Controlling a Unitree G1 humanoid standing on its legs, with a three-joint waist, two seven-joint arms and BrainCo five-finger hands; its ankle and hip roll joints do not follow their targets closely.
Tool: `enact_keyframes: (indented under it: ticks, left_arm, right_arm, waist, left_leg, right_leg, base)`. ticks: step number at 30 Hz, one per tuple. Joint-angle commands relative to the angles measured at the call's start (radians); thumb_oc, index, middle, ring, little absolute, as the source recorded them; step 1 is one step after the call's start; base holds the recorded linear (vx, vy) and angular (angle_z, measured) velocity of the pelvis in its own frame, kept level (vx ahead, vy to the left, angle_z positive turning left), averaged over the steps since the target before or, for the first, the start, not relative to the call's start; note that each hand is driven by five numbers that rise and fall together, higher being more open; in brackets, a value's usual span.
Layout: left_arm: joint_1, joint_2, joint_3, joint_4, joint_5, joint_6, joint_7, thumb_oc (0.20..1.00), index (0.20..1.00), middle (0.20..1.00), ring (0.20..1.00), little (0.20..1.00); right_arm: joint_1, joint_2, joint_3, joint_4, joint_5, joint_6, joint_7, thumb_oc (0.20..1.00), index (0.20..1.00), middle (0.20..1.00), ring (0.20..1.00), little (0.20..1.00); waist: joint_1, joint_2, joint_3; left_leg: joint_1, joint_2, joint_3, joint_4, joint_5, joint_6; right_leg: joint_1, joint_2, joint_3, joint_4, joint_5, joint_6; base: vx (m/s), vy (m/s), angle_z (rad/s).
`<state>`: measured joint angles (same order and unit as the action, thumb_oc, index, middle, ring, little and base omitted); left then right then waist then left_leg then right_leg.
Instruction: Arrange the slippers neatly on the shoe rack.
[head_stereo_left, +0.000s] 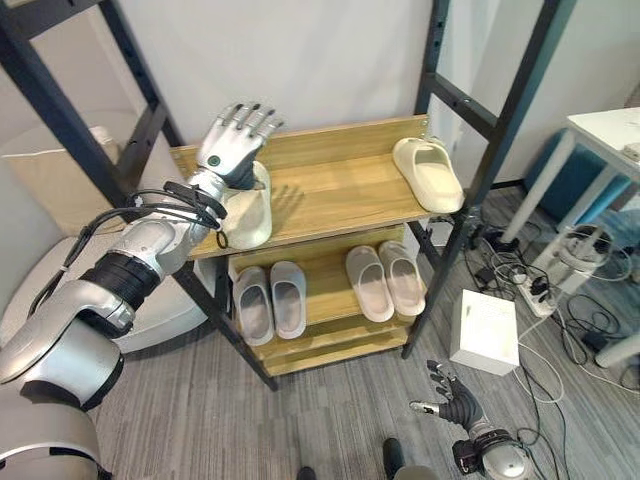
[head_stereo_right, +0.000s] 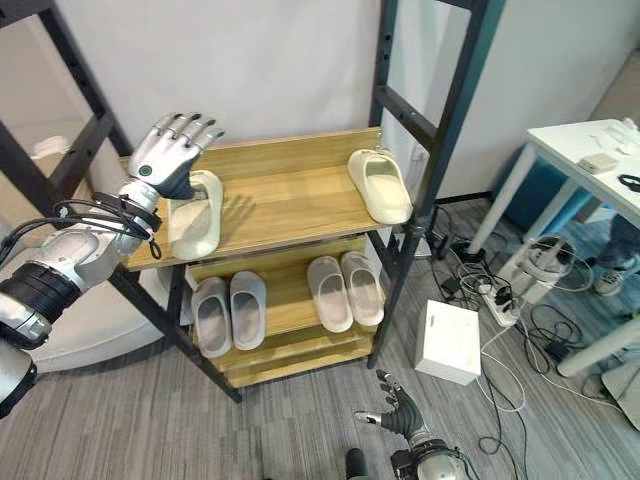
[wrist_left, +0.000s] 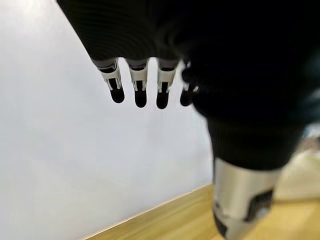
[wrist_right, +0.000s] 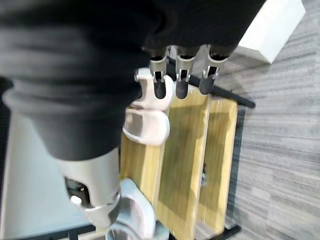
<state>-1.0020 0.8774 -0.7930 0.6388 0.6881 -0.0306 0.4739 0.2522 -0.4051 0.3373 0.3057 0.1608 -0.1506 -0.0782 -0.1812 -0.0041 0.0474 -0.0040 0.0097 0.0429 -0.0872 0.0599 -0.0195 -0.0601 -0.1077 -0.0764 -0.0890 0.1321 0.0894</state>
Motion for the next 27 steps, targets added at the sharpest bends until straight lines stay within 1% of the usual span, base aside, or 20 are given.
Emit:
enact_keyframes:
  ticks: [1,2,4,5,11,12,13,14,15,16,18,19,20,21,23,25,27]
  left_arm:
    - [-0.211,0.019,0.021,0.087,0.018,0.052,0.029,1.0,1.0,1.0,1.0,1.0]
    - [-0.222,0.017,0.015,0.14,0.016,0.062,0.03,1.0,1.0,1.0,1.0,1.0]
    - [-0.241,0.012,0.004,0.187,0.011,0.071,0.031,1.0,1.0,1.0,1.0,1.0]
    - [-0.269,0.016,-0.015,0.249,0.01,0.083,0.026,1.0,1.0,1.0,1.0,1.0]
    - [-0.3,0.021,-0.052,0.355,0.004,0.088,0.001,1.0,1.0,1.0,1.0,1.0]
    - [-0.294,0.022,-0.049,0.363,0.004,0.087,-0.002,0.937,0.937,0.937,0.937,0.937]
    - [-0.296,0.026,-0.052,0.362,0.0,0.084,-0.007,0.589,0.589,0.589,0.589,0.589]
    - [-0.295,0.028,-0.051,0.364,-0.002,0.083,-0.011,0.545,0.545,0.545,0.545,0.545]
    - [-0.291,0.026,-0.048,0.368,-0.005,0.082,-0.013,0.31,0.31,0.31,0.31,0.31]
    - [-0.287,0.026,-0.043,0.369,-0.008,0.081,-0.017,0.2,0.2,0.2,0.2,0.2]
    - [-0.271,0.021,-0.036,0.375,-0.01,0.077,-0.017,0.203,0.203,0.203,0.203,0.203]
    - [-0.263,0.017,-0.029,0.382,-0.015,0.077,-0.018,0.225,0.225,0.225,0.225,0.225]
    - [-0.262,0.017,-0.029,0.382,-0.015,0.077,-0.018,0.225,0.225,0.225,0.225,0.225]
    - [-0.255,0.011,-0.022,0.385,-0.021,0.074,-0.021,0.2,0.2,0.2,0.2,0.2]
    - [-0.25,0.008,-0.018,0.382,-0.023,0.073,-0.021,0.2,0.2,0.2,0.2,0.2]
    - [-0.202,-0.025,0.034,0.38,-0.061,0.064,-0.03,0.2,0.2,0.2,0.2,0.2]
    - [-0.201,-0.025,0.034,0.379,-0.061,0.064,-0.03,0.2,0.2,0.2,0.2,0.2]
  right_arm:
    - [-0.037,-0.022,-0.037,-0.064,0.023,-0.06,0.0,1.0,1.0,1.0,1.0,1.0]
    - [-0.025,-0.023,-0.04,-0.069,0.021,-0.062,0.0,1.0,1.0,1.0,1.0,1.0]
    - [-0.014,-0.023,-0.045,-0.073,0.02,-0.062,-0.001,1.0,1.0,1.0,1.0,1.0]
    - [-0.002,-0.024,-0.054,-0.079,0.023,-0.064,-0.005,1.0,1.0,1.0,1.0,1.0]
    - [0.014,-0.016,-0.061,-0.089,0.035,-0.065,-0.005,1.0,1.0,1.0,1.0,1.0]
    - [0.016,-0.014,-0.06,-0.089,0.036,-0.066,-0.004,1.0,1.0,1.0,1.0,1.0]
    - [0.02,-0.018,-0.064,-0.088,0.043,-0.066,0.001,1.0,1.0,1.0,1.0,1.0]
    - [0.021,-0.021,-0.066,-0.086,0.045,-0.067,0.001,1.0,1.0,1.0,1.0,1.0]
    - [0.02,-0.022,-0.067,-0.084,0.046,-0.067,0.002,1.0,1.0,1.0,1.0,1.0]
    - [0.021,-0.023,-0.069,-0.083,0.048,-0.068,0.003,1.0,1.0,1.0,1.0,1.0]
    - [0.019,-0.021,-0.068,-0.077,0.05,-0.069,0.003,1.0,1.0,1.0,1.0,1.0]
    - [0.019,-0.022,-0.068,-0.075,0.05,-0.07,0.001,1.0,1.0,1.0,1.0,1.0]
    - [0.019,-0.022,-0.068,-0.075,0.05,-0.07,0.001,1.0,1.0,1.0,1.0,1.0]
    - [0.018,-0.025,-0.068,-0.073,0.052,-0.069,0.004,1.0,1.0,1.0,1.0,1.0]
    - [0.015,-0.025,-0.067,-0.071,0.051,-0.069,0.002,1.0,1.0,1.0,1.0,1.0]
    - [0.004,-0.022,-0.065,-0.043,0.038,-0.066,-0.009,1.0,1.0,1.0,1.0,1.0]
    - [0.004,-0.022,-0.065,-0.042,0.038,-0.067,-0.01,1.0,1.0,1.0,1.0,1.0]
  waist:
    - [0.008,0.004,0.053]
    - [0.002,0.001,0.055]
    - [-0.003,-0.001,0.056]
    - [-0.009,-0.006,0.061]
    - [-0.016,-0.015,0.065]
    - [-0.017,-0.016,0.066]
    - [-0.017,-0.018,0.066]
    - [-0.017,-0.02,0.066]
    - [-0.017,-0.021,0.066]
    - [-0.017,-0.023,0.066]
    - [-0.017,-0.026,0.066]
    - [-0.018,-0.027,0.069]
    - [-0.018,-0.027,0.07]
    - [-0.017,-0.029,0.071]
    - [-0.016,-0.03,0.075]
    - [-0.009,-0.035,0.077]
    - [-0.01,-0.034,0.079]
  left_leg:
    - [0.091,-0.023,-0.034,0.0,-0.214,0.058]
    - [0.095,-0.019,-0.028,0.0,-0.221,0.057]
    - [0.096,-0.018,-0.021,0.0,-0.222,0.057]
    - [0.091,-0.017,-0.017,0.0,-0.223,0.057]
    - [0.083,-0.016,-0.004,0.0,-0.225,0.059]
    - [0.082,-0.016,-0.004,0.0,-0.226,0.059]
    - [0.082,-0.016,-0.003,0.0,-0.227,0.06]
    - [0.082,-0.015,-0.002,0.0,-0.227,0.06]
    - [0.082,-0.015,-0.001,0.0,-0.228,0.06]
    - [0.082,-0.015,0.0,0.0,-0.229,0.061]
    - [0.076,-0.017,0.001,0.0,-0.226,0.062]
    - [0.078,-0.016,0.001,0.0,-0.229,0.062]
    - [0.079,-0.016,0.001,0.0,-0.229,0.061]
    - [0.077,-0.016,0.001,0.0,-0.23,0.062]
    - [0.077,-0.016,0.002,0.0,-0.23,0.062]
    - [0.074,-0.019,-0.001,0.0,-0.226,0.064]
    - [0.079,-0.017,-0.002,0.0,-0.23,0.063]
  right_leg:
    - [0.106,0.014,-0.013,0.002,-0.195,0.044]
    - [0.108,0.017,-0.012,0.002,-0.197,0.045]
    - [0.105,0.019,-0.009,0.002,-0.198,0.045]
    - [0.097,0.023,-0.004,0.002,-0.197,0.046]
    - [0.083,0.026,0.005,0.002,-0.193,0.05]
    - [0.082,0.027,0.007,0.002,-0.193,0.05]
    - [0.081,0.027,0.007,0.002,-0.193,0.051]
    - [0.081,0.027,0.006,0.002,-0.192,0.051]
    - [0.08,0.027,0.007,0.002,-0.193,0.051]
    - [0.08,0.028,0.007,0.002,-0.193,0.052]
    - [0.073,0.027,0.009,0.002,-0.19,0.052]
    - [0.075,0.028,0.009,0.002,-0.192,0.053]
    - [0.076,0.028,0.008,0.002,-0.192,0.053]
    - [0.074,0.027,0.009,0.002,-0.191,0.053]
    - [0.074,0.027,0.007,0.002,-0.192,0.053]
    - [0.074,0.027,0.005,0.002,-0.193,0.05]
    - [0.079,0.028,0.004,0.002,-0.196,0.05]
  base:
    - [0.07,-0.009,-0.06]
    - [0.05,-0.006,-0.06]
    - [0.08,-0.003,-0.15]
    - [0.06,0.002,-0.19]
    - [0.05,0.008,-0.04]
    - [0.0,0.0,0.0]
    - [0.03,0.011,-0.01]
    - [0.03,0.011,-0.01]
    - [0.0,0.0,0.0]
    - [0.0,0.0,0.0]
    - [0.0,0.0,0.0]
    - [0.0,0.0,0.0]
    - [0.0,0.0,0.0]
    - [0.0,0.0,0.0]
    - [0.0,0.0,0.0]
    - [-0.02,-0.012,0.0]
    - [0.0,0.0,0.0]
